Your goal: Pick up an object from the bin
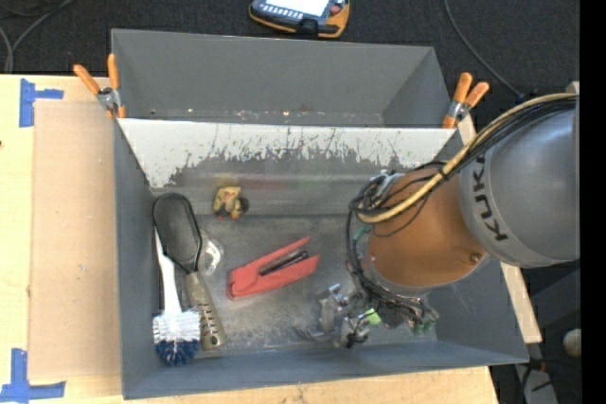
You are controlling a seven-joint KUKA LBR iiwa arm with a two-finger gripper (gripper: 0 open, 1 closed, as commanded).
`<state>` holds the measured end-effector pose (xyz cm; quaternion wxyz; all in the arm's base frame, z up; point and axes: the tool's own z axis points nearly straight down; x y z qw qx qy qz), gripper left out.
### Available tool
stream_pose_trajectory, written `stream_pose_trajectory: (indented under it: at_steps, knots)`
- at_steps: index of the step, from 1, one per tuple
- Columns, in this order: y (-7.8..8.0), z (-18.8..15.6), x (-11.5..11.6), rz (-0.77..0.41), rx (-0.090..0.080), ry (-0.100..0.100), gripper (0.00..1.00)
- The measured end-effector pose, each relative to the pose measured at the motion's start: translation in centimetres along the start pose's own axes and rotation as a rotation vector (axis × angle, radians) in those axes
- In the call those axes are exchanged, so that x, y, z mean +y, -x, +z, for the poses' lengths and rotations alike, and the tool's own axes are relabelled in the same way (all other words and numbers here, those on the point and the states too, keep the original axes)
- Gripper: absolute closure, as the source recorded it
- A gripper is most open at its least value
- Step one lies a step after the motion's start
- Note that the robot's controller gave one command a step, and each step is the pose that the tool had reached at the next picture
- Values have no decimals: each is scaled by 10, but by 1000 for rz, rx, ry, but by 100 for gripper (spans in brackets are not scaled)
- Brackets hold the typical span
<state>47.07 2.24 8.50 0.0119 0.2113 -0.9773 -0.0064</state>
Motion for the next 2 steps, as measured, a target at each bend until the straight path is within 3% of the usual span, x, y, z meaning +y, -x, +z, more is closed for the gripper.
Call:
stream_pose_trajectory:
  at_steps: [2]
  knots:
    - [1,-46,1,2,-5,-2,100]
